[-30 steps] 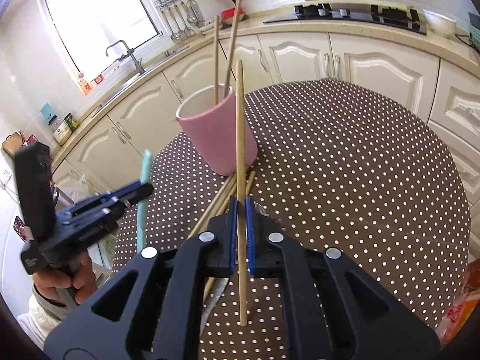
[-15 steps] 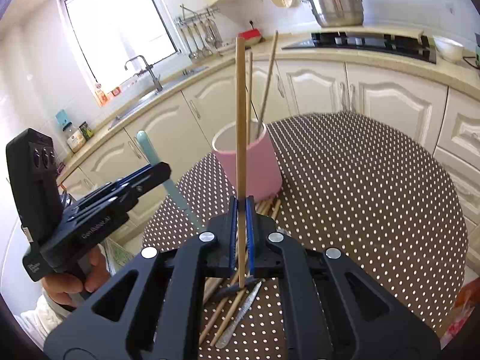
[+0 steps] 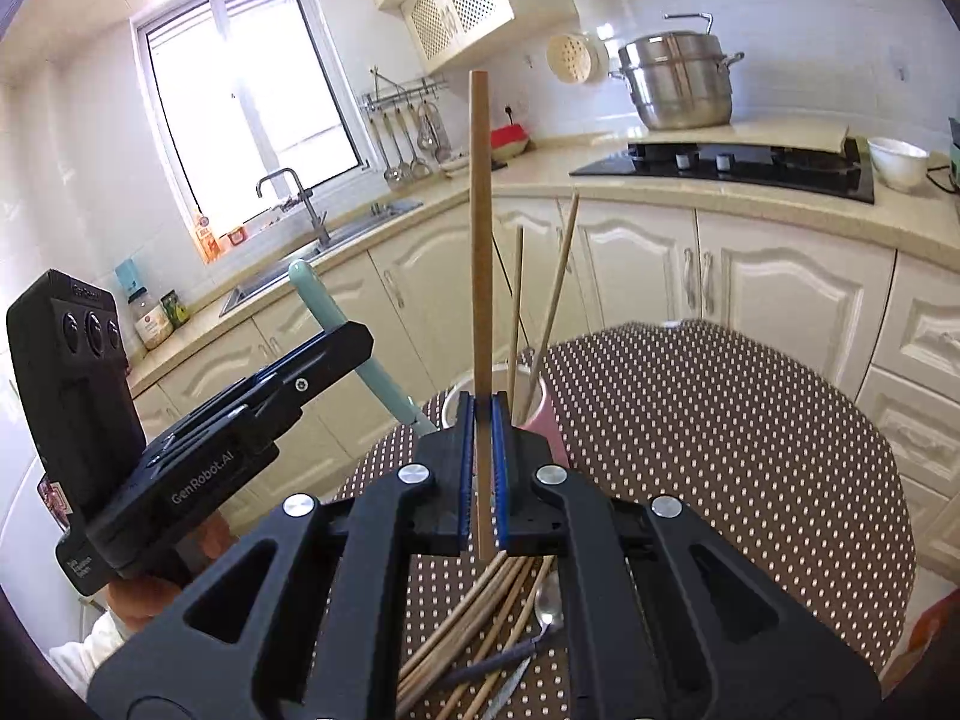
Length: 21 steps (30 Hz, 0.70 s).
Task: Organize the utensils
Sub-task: 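Lower the knife into the pink cup and open the left tool while the right tool releases the chopstick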
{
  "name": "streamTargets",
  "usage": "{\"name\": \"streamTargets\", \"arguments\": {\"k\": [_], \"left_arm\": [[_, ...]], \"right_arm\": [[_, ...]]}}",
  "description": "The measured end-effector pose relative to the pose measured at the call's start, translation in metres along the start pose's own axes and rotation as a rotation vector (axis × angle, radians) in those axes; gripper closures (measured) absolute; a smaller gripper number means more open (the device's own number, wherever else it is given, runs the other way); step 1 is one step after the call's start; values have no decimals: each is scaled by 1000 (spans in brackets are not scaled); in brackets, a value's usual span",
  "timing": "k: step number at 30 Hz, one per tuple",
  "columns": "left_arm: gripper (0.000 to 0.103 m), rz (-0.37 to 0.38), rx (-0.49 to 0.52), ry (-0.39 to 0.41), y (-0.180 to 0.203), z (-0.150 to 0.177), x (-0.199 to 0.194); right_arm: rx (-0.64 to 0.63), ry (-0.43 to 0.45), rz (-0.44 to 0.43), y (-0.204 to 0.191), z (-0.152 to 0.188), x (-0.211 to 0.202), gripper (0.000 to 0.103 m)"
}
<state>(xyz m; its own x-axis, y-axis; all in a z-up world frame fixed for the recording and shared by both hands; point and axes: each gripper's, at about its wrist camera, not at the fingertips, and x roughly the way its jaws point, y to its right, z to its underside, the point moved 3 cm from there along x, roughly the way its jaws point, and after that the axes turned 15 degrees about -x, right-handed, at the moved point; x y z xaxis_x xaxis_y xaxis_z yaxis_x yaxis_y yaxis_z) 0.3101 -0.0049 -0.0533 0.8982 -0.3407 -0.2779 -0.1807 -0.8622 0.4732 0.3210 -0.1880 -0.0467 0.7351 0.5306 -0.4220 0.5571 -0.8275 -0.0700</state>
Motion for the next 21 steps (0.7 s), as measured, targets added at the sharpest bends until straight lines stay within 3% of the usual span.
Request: {"name": "streamTargets", "arguments": {"k": [6, 10, 13, 16, 21], "left_arm": [[84, 57, -33, 87, -2, -23, 12], [84, 16, -7, 97, -3, -34, 25], [84, 22, -45, 74, -11, -41, 31], [84, -24, -12, 72, -17, -41, 42], [84, -62, -18, -12, -34, -23, 63]], "right_arm": [[-17, 75, 6, 5, -32, 5, 97], [-36, 107, 21, 8, -51, 11, 97], [-54, 121, 38, 9, -59, 17, 97], [-62, 115, 47, 11, -61, 29, 97], [-66, 58, 56, 12, -44, 58, 97]]}}
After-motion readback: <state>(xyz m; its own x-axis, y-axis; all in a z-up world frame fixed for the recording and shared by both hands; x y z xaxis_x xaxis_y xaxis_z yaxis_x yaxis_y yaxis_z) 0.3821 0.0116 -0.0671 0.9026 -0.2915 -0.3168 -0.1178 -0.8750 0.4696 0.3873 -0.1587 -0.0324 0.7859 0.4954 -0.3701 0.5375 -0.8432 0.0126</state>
